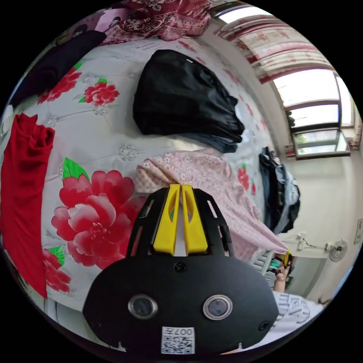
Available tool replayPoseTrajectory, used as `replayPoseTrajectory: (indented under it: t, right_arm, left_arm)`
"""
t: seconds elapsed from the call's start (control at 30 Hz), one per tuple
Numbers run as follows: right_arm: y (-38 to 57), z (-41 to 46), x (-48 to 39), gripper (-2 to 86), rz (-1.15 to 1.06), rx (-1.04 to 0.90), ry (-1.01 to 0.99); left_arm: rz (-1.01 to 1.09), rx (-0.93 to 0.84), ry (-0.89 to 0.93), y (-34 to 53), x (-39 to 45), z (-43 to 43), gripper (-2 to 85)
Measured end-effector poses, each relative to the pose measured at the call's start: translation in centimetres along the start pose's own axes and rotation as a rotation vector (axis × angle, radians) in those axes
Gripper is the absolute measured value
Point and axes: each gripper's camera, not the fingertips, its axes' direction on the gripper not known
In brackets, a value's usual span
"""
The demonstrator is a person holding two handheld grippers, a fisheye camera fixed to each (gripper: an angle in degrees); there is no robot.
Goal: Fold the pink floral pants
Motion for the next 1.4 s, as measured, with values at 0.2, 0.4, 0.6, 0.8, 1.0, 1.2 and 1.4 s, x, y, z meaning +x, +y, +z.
replayPoseTrajectory:
  t: [0.2,0.4,0.6,0.8,1.0,1.2,1.4]
  right_arm:
    - [-1.7,-2.8,-0.7,-0.3,0.028,0.059,-0.024]
    - [-1.5,-1.6,-0.2,-0.4,0.029,0.02,-0.114]
    - [-1.0,-1.3,-0.1,-0.3,0.005,-0.053,-0.097]
    - [-0.3,-1.4,1.7,-0.3,0.058,-0.055,-0.08]
    - [-2.9,0.3,1.2,-0.3,0.058,-0.083,-0.039]
    - [-7.4,0.9,-3.9,-0.3,-0.074,-0.047,-0.099]
    - [-7.5,-3.6,-8.1,-0.3,-0.289,0.041,-0.165]
  left_arm:
    - [0.043,-0.007,0.162,5.9,-0.9,-6.4,-0.1]
    - [-0.023,-0.058,0.148,10.5,-2.9,-6.2,9.5]
    - [-0.115,0.084,-0.029,11.6,-4.1,-7.8,9.9]
    - [-0.105,-0.014,-0.208,10.2,-4.1,-6.7,0.3]
    - [0.01,0.031,-0.079,8.1,-1.7,-12.2,-0.9]
    - [0.116,0.145,0.069,7.8,2.4,-21.0,-1.0]
    - [0.195,0.358,0.033,14.9,4.4,-29.2,-1.0]
